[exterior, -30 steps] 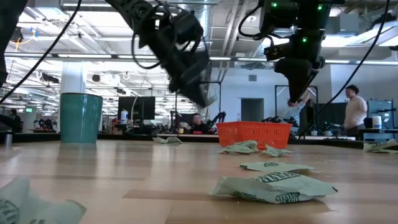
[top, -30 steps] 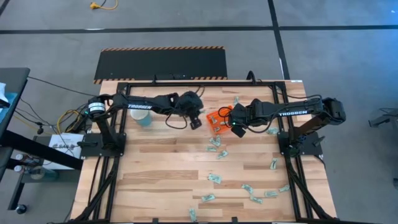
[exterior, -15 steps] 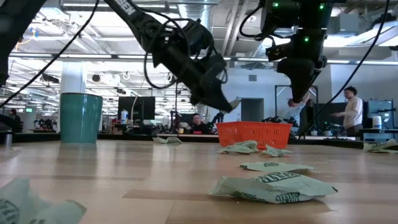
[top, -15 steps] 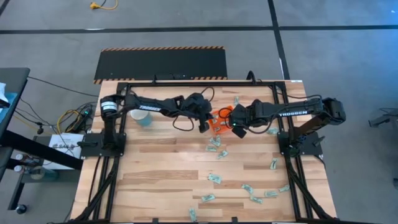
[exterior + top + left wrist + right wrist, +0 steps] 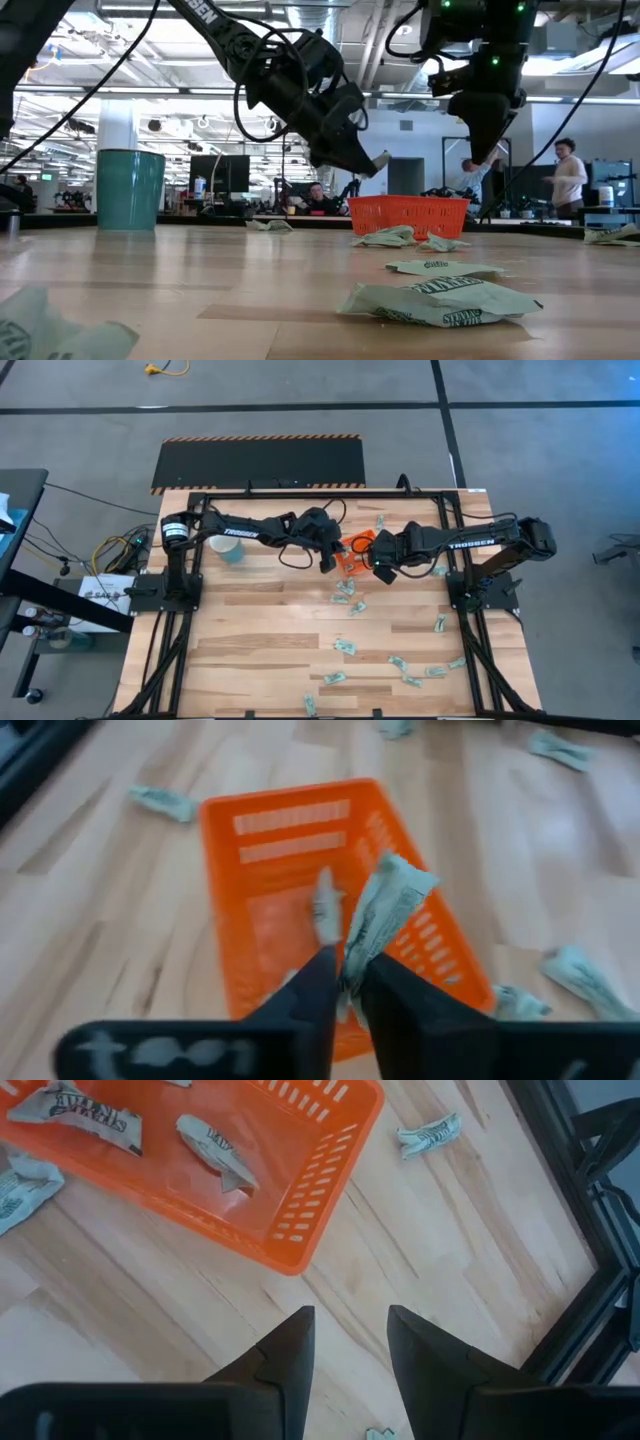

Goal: Pick and place Stevia / Truvia into bins
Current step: Put the stevia packet into the bin

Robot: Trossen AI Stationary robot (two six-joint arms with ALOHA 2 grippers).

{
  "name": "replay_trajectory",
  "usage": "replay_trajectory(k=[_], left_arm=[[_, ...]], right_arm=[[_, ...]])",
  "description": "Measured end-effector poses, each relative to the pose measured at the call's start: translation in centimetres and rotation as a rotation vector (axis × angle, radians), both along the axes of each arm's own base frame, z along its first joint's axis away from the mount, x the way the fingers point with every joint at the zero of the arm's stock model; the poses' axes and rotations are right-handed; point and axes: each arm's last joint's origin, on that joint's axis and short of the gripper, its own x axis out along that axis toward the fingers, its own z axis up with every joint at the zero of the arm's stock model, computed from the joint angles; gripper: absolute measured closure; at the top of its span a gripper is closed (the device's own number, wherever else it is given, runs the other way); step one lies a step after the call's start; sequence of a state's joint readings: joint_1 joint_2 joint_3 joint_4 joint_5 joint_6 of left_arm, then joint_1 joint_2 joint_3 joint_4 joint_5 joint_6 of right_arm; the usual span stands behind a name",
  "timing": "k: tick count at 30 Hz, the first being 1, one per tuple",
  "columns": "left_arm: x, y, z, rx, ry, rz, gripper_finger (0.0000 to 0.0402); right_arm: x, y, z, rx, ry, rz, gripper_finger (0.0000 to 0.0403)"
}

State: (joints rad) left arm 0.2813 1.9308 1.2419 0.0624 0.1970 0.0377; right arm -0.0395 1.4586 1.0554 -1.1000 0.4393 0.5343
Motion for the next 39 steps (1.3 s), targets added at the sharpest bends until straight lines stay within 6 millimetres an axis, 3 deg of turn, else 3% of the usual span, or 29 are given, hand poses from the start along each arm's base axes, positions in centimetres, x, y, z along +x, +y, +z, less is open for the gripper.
replay_trajectory(k=[5, 10, 13, 18, 24, 34, 39], left_arm=[[0.0, -0.2, 0.1, -0.014, -0.008, -0.06, 0.0297], [-0.7, 0.3, 1.4, -0.031, 0.047, -0.047, 0.026], [-1.1, 0.2, 2.4, -0.049, 0.112, -0.048, 0.025], [-2.0, -0.3, 3.4, -0.043, 0.166, -0.074, 0.0247], [-2.4, -0.6, 3.3, -0.049, 0.207, -0.092, 0.0247], [-2.6, -0.7, 3.1, -0.056, 0.237, -0.098, 0.0247], [-2.6, -0.7, 3.2, -0.06, 0.236, -0.104, 0.0247]], right_arm=[[-0.7, 0.0, 0.0, 0.025, 0.055, -0.041, 0.0282], [-2.1, -0.7, 0.2, 0.029, 0.148, -0.119, 0.0282], [-3.4, -1.2, 0.0, 0.076, 0.146, -0.154, 0.0282], [-7.3, -2.2, -1.2, 0.221, 0.165, -0.212, 0.0282], [-9.6, -2.6, -2.4, 0.264, 0.193, -0.217, 0.0282], [-8.9, -2.8, -4.0, 0.297, 0.273, -0.19, 0.028], [-8.0, -3.0, -5.2, 0.325, 0.324, -0.14, 0.0256]])
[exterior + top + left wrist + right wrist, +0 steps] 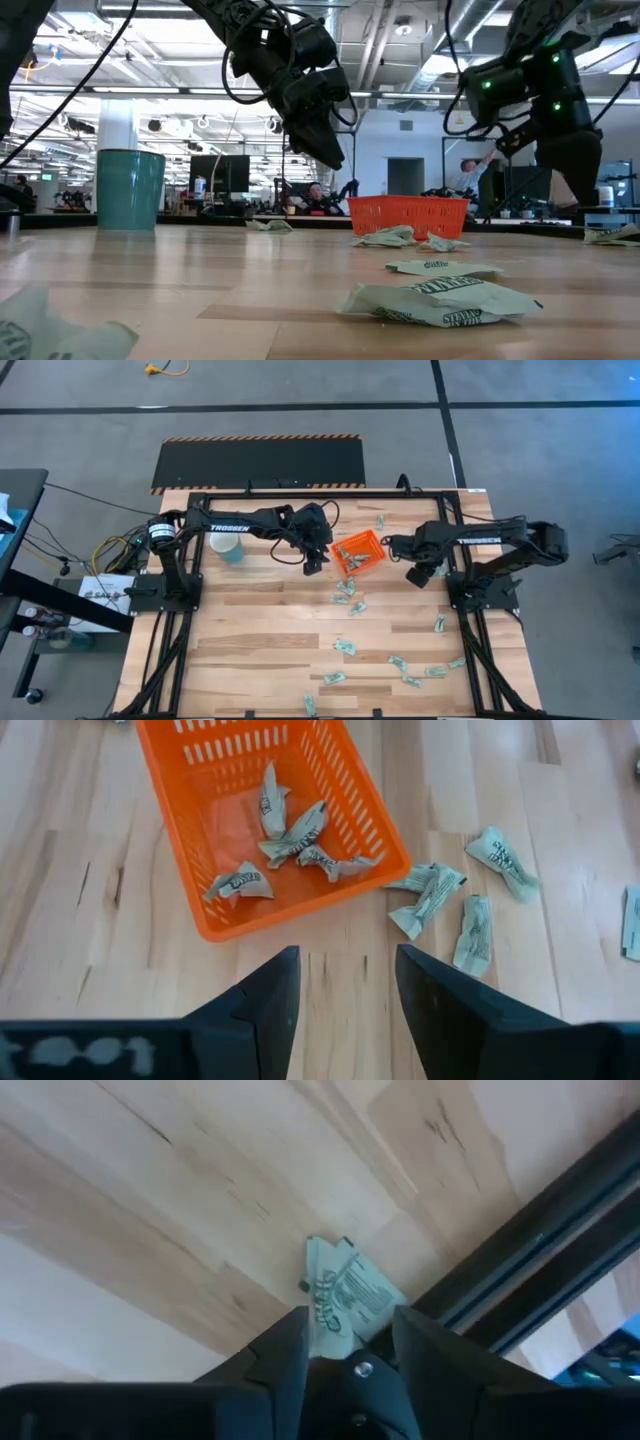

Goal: Pick and place Stevia / Truvia into bins
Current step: Put the stevia packet into the bin

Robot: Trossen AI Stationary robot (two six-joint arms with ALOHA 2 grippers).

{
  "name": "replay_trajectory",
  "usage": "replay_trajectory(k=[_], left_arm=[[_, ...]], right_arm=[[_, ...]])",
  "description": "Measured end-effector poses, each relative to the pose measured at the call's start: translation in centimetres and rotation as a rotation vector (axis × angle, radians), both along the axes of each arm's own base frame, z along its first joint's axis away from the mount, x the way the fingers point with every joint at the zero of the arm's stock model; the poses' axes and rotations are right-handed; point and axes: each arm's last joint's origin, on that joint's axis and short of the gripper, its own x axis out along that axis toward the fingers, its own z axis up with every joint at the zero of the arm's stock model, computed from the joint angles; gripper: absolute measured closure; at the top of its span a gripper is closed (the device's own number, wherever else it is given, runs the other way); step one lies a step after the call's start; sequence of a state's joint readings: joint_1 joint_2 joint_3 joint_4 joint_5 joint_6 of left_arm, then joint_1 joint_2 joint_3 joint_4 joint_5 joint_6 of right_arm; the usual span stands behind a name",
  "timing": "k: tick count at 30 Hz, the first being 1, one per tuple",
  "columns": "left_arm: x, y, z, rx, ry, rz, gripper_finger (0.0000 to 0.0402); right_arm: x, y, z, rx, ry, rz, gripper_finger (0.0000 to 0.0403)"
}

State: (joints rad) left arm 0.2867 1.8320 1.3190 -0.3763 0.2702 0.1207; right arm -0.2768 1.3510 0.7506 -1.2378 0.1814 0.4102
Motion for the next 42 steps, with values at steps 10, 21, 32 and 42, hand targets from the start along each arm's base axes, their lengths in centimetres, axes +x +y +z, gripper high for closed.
replay_trajectory(k=[10, 21, 32, 42], left_arm=[[0.0, -0.1, 0.0, -0.012, -0.002, -0.012, 0.0247], [0.1, -0.8, -0.1, -0.017, 0.011, -0.029, 0.0247], [0.1, -1.3, -0.1, -0.018, 0.019, -0.044, 0.0247], [0.1, -1.3, -0.2, -0.012, 0.02, -0.044, 0.0247]], right_arm=[[0.9, -0.3, -2.1, 0.084, 0.131, 0.134, 0.0194], [1.5, -0.5, -3.8, 0.121, 0.196, 0.164, 0.017], [0.4, -0.8, -6.0, 0.197, 0.311, 0.104, 0.018], [0.6, -1.0, -6.5, 0.199, 0.317, 0.1, 0.026]])
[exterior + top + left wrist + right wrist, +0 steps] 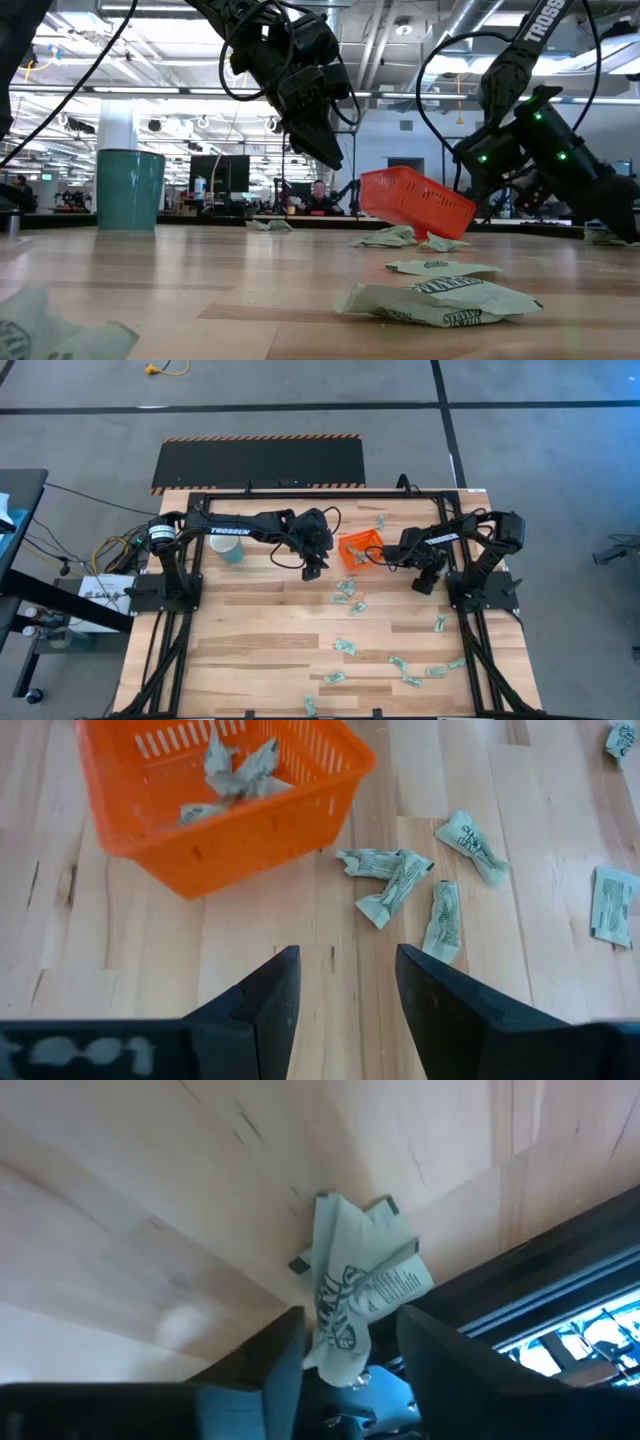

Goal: Pick and place Stevia / Truvia into bins
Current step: Put the stevia packet into the bin

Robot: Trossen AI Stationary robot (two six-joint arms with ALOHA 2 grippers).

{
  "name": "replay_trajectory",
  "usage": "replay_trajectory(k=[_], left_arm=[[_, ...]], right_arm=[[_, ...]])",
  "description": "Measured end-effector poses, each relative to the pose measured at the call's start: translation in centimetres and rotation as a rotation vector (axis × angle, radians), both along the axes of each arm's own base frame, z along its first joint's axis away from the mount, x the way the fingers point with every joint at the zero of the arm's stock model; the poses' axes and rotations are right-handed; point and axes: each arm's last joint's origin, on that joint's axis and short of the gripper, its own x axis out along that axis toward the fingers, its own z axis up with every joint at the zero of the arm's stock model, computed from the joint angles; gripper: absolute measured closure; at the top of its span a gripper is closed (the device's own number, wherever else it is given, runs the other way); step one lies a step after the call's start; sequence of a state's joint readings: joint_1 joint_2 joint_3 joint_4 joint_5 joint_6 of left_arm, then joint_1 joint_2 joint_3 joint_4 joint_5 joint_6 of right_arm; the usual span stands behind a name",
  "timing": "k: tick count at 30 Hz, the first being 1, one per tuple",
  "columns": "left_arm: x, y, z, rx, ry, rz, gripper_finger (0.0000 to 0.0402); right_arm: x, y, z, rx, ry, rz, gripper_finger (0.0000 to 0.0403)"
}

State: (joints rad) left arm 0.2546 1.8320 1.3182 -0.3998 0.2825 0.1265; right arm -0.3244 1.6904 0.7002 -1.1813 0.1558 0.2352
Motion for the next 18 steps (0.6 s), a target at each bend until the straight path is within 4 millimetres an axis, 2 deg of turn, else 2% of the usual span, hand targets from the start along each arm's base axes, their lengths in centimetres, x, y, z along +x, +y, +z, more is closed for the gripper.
replay_trajectory(k=[9, 18], left_arm=[[-0.1, -0.01, -0.09, 0.002, 0.015, 0.005, 0.0247], [-0.1, 0.0, -0.08, 0.002, 0.015, 0.006, 0.0247]], right_arm=[[0.06, 0.17, 0.05, -0.004, -0.003, 0.011, 0.039], [0.53, 0.6, 0.6, -0.051, 0.018, 0.028, 0.0398]])
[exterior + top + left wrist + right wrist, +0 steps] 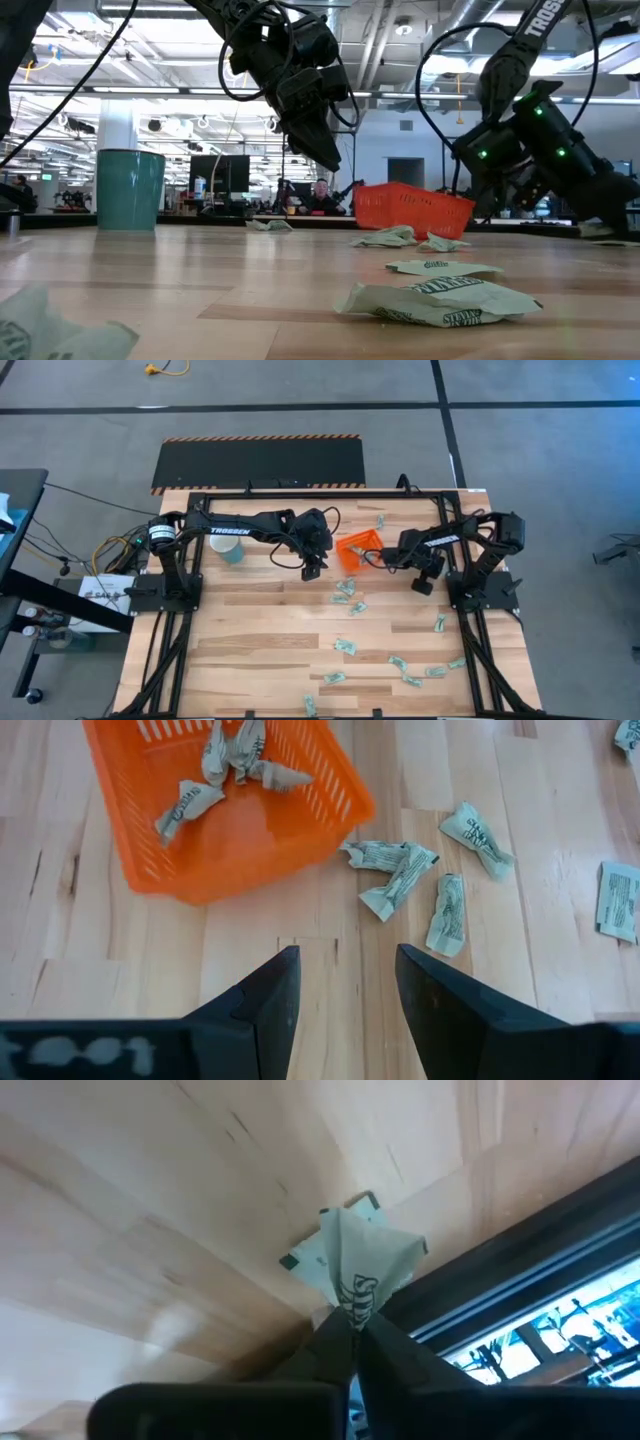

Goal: Pick and place Stevia / Truvia into bins
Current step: Put the stevia packet into the bin

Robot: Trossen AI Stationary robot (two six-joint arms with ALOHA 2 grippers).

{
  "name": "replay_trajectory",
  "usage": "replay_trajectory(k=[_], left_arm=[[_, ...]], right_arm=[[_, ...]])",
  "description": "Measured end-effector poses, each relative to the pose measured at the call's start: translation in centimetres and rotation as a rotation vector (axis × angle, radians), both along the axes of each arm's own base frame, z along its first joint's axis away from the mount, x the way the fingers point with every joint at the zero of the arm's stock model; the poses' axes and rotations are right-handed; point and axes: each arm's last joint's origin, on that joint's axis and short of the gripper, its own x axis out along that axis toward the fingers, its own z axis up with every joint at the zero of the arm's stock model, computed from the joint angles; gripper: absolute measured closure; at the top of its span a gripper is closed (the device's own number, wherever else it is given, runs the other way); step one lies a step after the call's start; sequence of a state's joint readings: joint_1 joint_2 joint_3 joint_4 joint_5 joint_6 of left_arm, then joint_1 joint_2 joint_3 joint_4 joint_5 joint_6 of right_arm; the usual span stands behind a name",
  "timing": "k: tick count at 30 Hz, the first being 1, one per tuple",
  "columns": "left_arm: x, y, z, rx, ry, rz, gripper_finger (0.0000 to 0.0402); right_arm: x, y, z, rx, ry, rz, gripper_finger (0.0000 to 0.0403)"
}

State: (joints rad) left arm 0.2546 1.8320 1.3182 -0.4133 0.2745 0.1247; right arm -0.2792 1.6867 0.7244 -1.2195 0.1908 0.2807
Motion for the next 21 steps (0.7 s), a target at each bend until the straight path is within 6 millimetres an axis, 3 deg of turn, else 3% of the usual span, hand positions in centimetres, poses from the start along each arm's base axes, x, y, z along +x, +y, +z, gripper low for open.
replay_trajectory(k=[11, 21], left_arm=[[0.0, 0.0, 0.0, -0.003, 0.001, 0.004, 0.0247], [-0.6, 0.0, -0.4, 0.005, 0.074, 0.023, 0.0247]], right_arm=[[2.8, 0.4, 1.7, -0.03, -0.095, 0.049, 0.04], [6.2, 1.9, 5.4, -0.114, -0.179, 0.138, 0.0402]])
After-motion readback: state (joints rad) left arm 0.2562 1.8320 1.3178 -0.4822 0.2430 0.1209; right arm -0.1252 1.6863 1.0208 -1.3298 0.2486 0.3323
